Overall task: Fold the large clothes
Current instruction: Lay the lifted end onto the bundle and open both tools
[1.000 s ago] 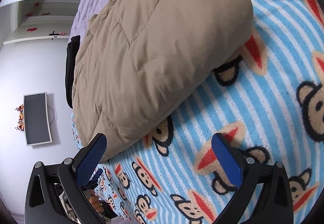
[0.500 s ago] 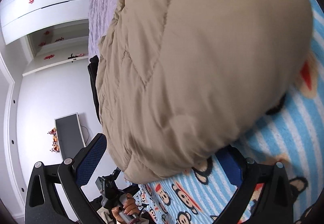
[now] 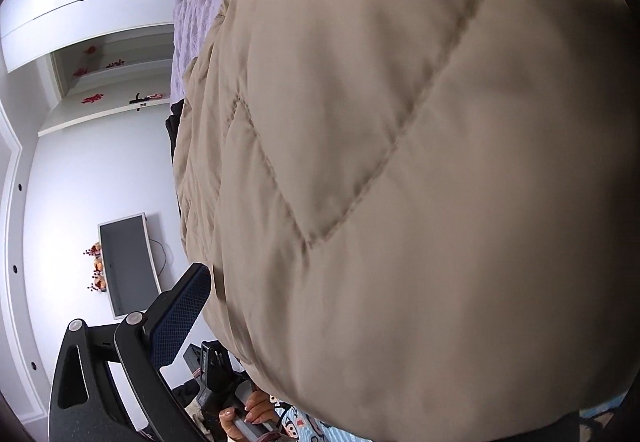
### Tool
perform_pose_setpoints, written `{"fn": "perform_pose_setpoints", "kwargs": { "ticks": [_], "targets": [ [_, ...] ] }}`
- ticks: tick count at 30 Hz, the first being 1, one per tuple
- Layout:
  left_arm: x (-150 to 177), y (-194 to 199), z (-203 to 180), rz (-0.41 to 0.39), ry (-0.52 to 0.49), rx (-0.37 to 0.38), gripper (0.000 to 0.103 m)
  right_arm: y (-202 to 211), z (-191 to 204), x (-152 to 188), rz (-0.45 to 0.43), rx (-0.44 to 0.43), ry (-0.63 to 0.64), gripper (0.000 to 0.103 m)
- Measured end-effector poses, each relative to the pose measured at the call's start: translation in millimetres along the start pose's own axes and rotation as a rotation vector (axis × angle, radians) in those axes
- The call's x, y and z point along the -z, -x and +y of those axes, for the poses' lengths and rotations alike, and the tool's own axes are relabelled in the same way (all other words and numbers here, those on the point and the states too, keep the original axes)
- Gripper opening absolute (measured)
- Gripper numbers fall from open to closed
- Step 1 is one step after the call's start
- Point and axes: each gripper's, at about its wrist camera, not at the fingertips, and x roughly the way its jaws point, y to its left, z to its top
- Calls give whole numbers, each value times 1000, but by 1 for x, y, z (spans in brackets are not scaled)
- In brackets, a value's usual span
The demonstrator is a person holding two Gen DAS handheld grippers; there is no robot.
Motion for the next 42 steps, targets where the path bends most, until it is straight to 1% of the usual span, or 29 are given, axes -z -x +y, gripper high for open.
{"fn": "perform_pose_setpoints", "kwargs": {
  "ticks": [1, 2, 3, 4, 5, 7, 8, 9, 10, 11, 12, 14, 16, 19, 22, 27, 31, 35, 37, 40, 41, 42],
  "targets": [
    [1, 4, 0, -6, -13, 9, 61, 0, 0, -1, 1, 2, -2, 103],
    [0, 7, -3, -11, -31, 23, 51, 0, 0, 0, 3, 5, -4, 103],
    [1, 10, -7, -19, -53, 24, 36, 0, 1, 0, 1, 12, -10, 103],
    [2, 14, -12, -35, -85, 2, 29, 1, 1, 0, -4, 17, -16, 103],
    [4, 18, -19, -52, -130, -23, 26, 3, 2, 1, -11, 20, -21, 100],
    [8, 27, -33, -87, -214, -66, 22, 5, 4, 2, -25, 36, -31, 84],
    [9, 32, -38, -105, -251, -83, 21, 6, 3, 3, -26, 42, -43, 68],
    [13, 37, -44, -127, -291, -99, 20, 7, 1, 4, -28, 33, -60, 56],
    [15, 42, -49, -145, -324, -114, 20, 10, 1, 6, -41, 22, -75, 50],
    [19, 48, -53, -165, -360, -131, 19, 13, 1, 7, -54, 15, -80, 40],
    [24, 55, -56, -182, -391, -145, 19, 15, 3, 8, -62, 11, -76, 34],
    [31, 68, -58, -207, -444, -163, 19, 21, 10, 12, -69, 8, -50, 29],
    [37, 80, -56, -208, -468, -159, 19, 28, 17, 17, -64, -1, -25, 27],
    [48, 99, -46, -181, -476, -151, 19, 42, 23, 30, -54, -1, 8, 26],
    [65, 113, -36, -144, -486, -152, 19, 58, 22, 52, -31, 22, 26, 26],
    [104, 134, -3, -51, -475, -161, 19, 84, 1, 94, 0, 48, -14, 26],
    [132, 140, 23, 13, -460, -175, 19, 104, -23, 129, 17, 69, -61, 26],
    [145, 132, 41, 60, -431, -187, 20, 116, -42, 143, 18, 105, -73, 27],
    [146, 132, 44, 66, -424, -209, 29, 115, -50, 142, 22, 119, -89, 28],
    [144, 139, 50, 78, -411, -228, 37, 114, -54, 140, 26, 144, -106, 33],
    [144, 143, 52, 82, -404, -234, 39, 117, -53, 136, 26, 153, -108, 35],
    [143, 148, 55, 83, -395, -244, 44, 118, -52, 135, 26, 169, -109, 39]
  ]
}}
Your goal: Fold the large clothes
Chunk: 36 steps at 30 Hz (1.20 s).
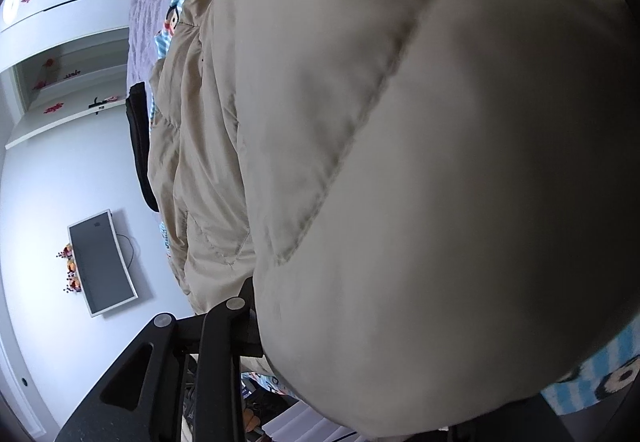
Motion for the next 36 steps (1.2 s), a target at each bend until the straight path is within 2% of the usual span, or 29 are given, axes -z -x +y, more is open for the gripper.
{"fn": "perform_pose_setpoints", "kwargs": {
  "ticks": [6, 11, 15, 18, 21, 23, 25, 27, 29, 33, 36],
  "targets": [
    [9, 28, 27, -13, 43, -79, 45, 13, 10, 3, -2, 103, 12, 48],
    [6, 35, 51, -36, 82, -188, 45, 29, 26, 13, 5, 232, 97, 49],
    [4, 8, 62, 42, 69, -232, 45, 35, 42, 27, 49, 291, 201, 51],
    [6, -2, 57, 70, 27, -275, 45, 31, 61, 49, 134, 274, 293, 51],
    [5, 1, 53, 78, 19, -284, 45, 29, 73, 77, 199, 239, 393, 51],
    [3, 4, 48, 94, 12, -278, 45, 29, 86, 77, 176, 255, 453, 51],
    [1, 9, 42, 98, -1, -274, 45, 26, 95, 75, 120, 308, 477, 51],
    [-1, 18, 36, 91, -12, -267, 45, 19, 95, 65, 91, 384, 465, 51],
    [-3, 26, 29, 83, -18, -259, 45, 11, 85, 55, 101, 430, 430, 51],
    [-5, 36, 16, 67, -33, -249, 45, 5, 68, 46, 134, 435, 401, 51],
    [-5, 41, 3, 62, -39, -249, 45, -8, 80, 50, 161, 430, 433, 55]
  ]
}}
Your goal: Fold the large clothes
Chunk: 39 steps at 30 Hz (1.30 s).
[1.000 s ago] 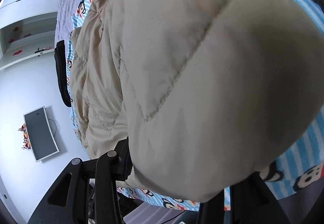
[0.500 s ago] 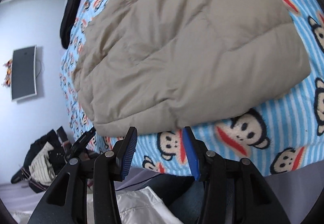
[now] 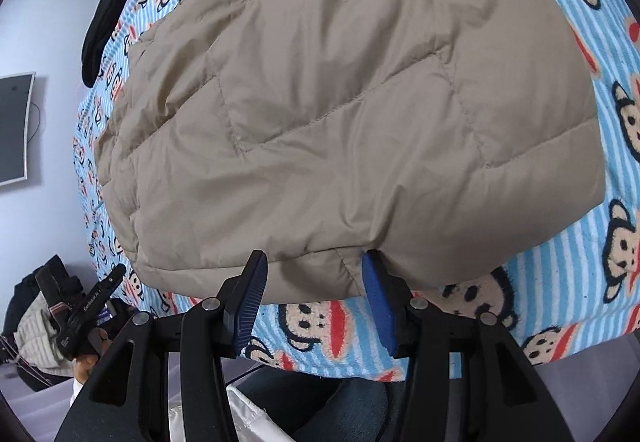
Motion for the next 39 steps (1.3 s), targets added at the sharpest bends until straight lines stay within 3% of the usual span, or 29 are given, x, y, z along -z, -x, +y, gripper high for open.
{"fn": "perform_pose_setpoints", "kwargs": {
  "ticks": [6, 8, 9, 10, 14, 17, 23, 26, 39],
  "targets": [
    [1, 8, -23, -4, -12, -14, 45, -1, 18, -5, 24, -9, 70, 58],
    [3, 12, -30, -9, -11, -23, 76, 0, 21, -7, 29, -14, 85, 58],
    [5, 16, -33, -25, -6, -36, 98, 1, 21, -8, 31, -15, 92, 58],
    [7, 20, -37, -46, -6, -49, 100, 2, 20, -8, 34, -16, 99, 58],
    [10, 27, -51, -53, -19, -65, 100, 8, 15, -12, 39, -24, 124, 59],
    [12, 33, -58, -68, -15, -68, 100, 9, 14, -15, 37, -32, 140, 72],
    [11, 34, -60, -67, -35, -43, 100, 8, 18, -16, 29, -18, 165, 73],
    [5, 32, -58, -70, -66, -30, 100, 9, 24, -12, 0, -27, 164, 84],
    [-35, 12, -24, -59, -258, 47, 100, -10, 77, 20, -174, -6, 52, 86]
  ]
}}
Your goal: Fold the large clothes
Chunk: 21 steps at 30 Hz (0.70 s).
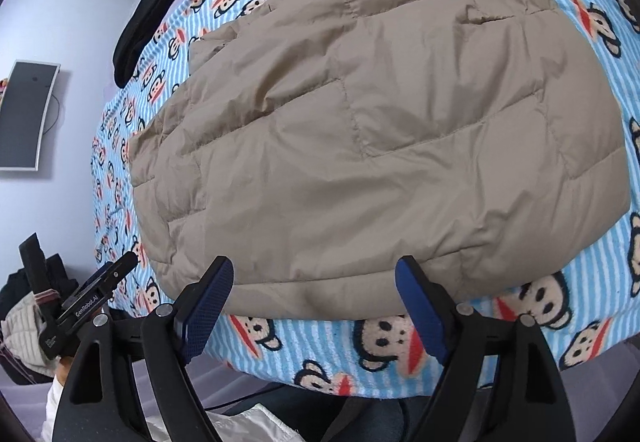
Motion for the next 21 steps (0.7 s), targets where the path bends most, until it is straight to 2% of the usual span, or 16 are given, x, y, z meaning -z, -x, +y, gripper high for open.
{"fn": "perform_pose_setpoints", "kwargs": {
  "ticks": [5, 8, 11, 14, 17, 19, 21],
  "targets": [
    [-5, -10, 17, 6, -27, 31, 100, -7, 23, 10, -65, 72, -27, 87],
    [-6, -16, 23, 9, -30, 43, 100, -13, 34, 14, -61, 87, -35, 87],
    [-6, -24, 24, 0, -28, 22, 100, -18, 42, 15, -49, 102, -23, 87],
    [-5, -35, 27, 22, 0, 25, 100, -26, 45, 12, -17, 119, -13, 87],
    [-4, -44, 26, 38, -4, 31, 100, -37, 44, 7, 67, 121, -26, 87],
    [-4, -48, 27, 35, -6, 13, 100, -41, 45, 7, 87, 128, -21, 87],
    [-6, -53, 31, 41, -4, 26, 100, -44, 46, 8, 100, 138, -8, 87]
  ]
}}
